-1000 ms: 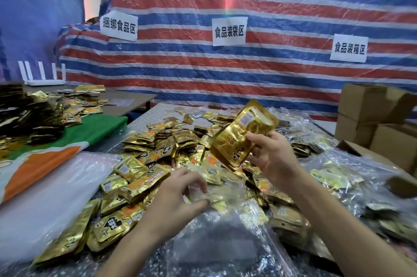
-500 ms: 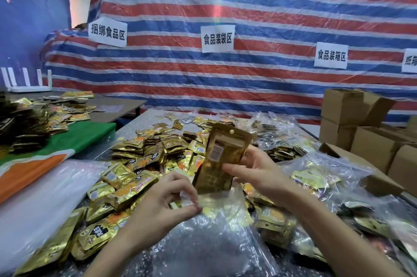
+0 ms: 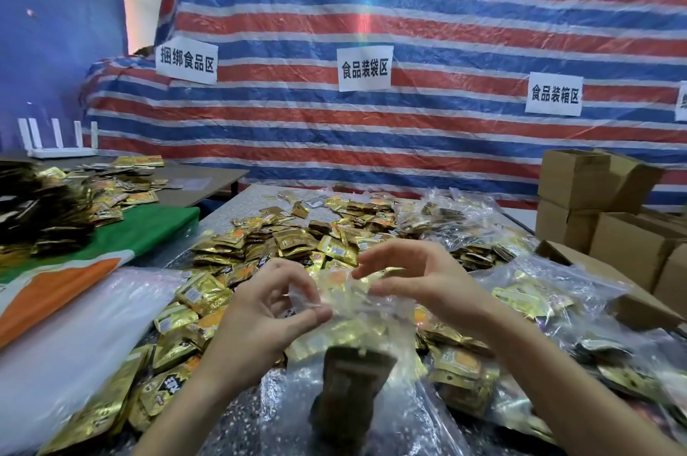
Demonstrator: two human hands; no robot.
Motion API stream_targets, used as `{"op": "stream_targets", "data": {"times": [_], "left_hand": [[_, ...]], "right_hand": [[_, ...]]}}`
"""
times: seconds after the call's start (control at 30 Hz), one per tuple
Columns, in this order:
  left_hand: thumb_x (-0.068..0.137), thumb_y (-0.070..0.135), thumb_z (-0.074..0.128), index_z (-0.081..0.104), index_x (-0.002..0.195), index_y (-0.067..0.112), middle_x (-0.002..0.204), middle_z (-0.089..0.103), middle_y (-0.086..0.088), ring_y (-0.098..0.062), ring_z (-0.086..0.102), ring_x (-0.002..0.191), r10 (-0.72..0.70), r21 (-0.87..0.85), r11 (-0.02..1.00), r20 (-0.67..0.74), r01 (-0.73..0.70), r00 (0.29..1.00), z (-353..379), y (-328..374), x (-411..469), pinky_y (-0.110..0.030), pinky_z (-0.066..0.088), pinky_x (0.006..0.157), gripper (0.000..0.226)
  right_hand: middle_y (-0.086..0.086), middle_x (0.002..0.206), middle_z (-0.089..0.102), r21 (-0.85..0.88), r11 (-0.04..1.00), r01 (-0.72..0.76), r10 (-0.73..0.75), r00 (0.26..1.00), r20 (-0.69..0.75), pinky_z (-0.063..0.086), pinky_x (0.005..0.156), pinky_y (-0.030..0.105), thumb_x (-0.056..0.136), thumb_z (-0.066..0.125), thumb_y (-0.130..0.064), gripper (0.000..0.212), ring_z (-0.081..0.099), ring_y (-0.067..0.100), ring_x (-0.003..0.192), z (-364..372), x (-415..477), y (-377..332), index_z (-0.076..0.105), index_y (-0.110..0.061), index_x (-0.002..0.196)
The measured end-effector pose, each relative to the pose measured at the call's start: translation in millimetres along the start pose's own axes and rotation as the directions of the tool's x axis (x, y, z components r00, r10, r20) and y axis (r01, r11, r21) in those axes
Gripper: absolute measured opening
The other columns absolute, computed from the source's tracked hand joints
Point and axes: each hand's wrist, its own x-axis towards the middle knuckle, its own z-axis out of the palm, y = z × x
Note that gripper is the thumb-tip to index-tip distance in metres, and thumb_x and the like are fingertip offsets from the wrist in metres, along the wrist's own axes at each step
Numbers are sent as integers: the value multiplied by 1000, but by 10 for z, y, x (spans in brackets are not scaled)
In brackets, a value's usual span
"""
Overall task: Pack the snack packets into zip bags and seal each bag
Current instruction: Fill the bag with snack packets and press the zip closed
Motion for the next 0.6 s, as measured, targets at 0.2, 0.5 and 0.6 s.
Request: {"op": "stream_targets", "data": {"times": [0.2, 0.5, 0.6], "left_hand": [[66, 43, 80, 67, 74, 26, 96, 59, 4, -19, 63, 101, 60, 40, 997, -16, -59, 998, -45, 66, -1, -34, 55, 90, 23], [65, 40, 80, 68, 73, 22, 100, 61, 5, -22, 63, 107, 49, 46, 998, -39, -47, 998, -145, 12, -82, -29, 54, 92, 23], [66, 38, 80, 68, 75, 22, 99, 61, 8, -22, 62, 108, 68, 49, 997, -21, -67, 997, -175, 19, -94, -24, 52, 91, 22]], "right_hand": [[6, 107, 76, -35, 997, 75, -76, 997, -27, 58, 89, 33, 87, 62, 14, 28, 74, 23, 95, 32, 35, 49, 74, -5, 101], [12, 103, 77, 277, 961, -9, 85, 961, -264, 60, 76, 28, 103, 47, -9, 28, 73, 25, 100, 51, 362, 500, 74, -16, 104], [5, 99, 77, -50, 987, -154, 137, 958, -254, 58, 81, 29, 96, 64, -7, 17, 71, 25, 98, 93, 496, 793, 77, -18, 97]]}}
